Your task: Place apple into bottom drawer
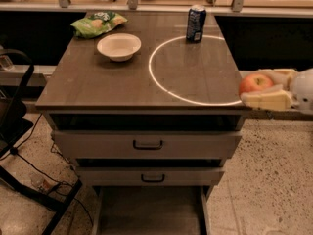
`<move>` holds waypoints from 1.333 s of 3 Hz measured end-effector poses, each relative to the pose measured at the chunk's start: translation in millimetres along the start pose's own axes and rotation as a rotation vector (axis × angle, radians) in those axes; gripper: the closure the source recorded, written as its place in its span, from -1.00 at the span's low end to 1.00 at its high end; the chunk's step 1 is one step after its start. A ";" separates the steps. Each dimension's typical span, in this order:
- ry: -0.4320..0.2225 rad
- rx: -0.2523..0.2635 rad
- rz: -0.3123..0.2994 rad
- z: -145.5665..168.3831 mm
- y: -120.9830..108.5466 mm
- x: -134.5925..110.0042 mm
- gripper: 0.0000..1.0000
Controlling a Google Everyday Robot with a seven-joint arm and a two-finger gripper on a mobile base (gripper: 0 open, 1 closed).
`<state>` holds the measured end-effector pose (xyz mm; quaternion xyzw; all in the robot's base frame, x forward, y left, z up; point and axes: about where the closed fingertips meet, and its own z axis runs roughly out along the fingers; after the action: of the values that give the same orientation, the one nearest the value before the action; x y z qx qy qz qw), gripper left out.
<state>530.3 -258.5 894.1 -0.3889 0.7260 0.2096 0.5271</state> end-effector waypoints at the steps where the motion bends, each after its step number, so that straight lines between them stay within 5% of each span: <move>1: 0.067 0.033 0.051 -49.8 27.7 61.8 1.00; 3: 0.142 0.050 0.139 -61.1 56.3 168.0 1.00; 4: 0.142 0.049 0.139 -61.1 56.4 168.0 1.00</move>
Offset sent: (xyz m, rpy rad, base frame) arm -0.1307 -0.0862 -0.1505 -0.0262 0.1987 -0.1605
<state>425.4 -325.5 753.9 -0.3384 0.7916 0.1995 0.4679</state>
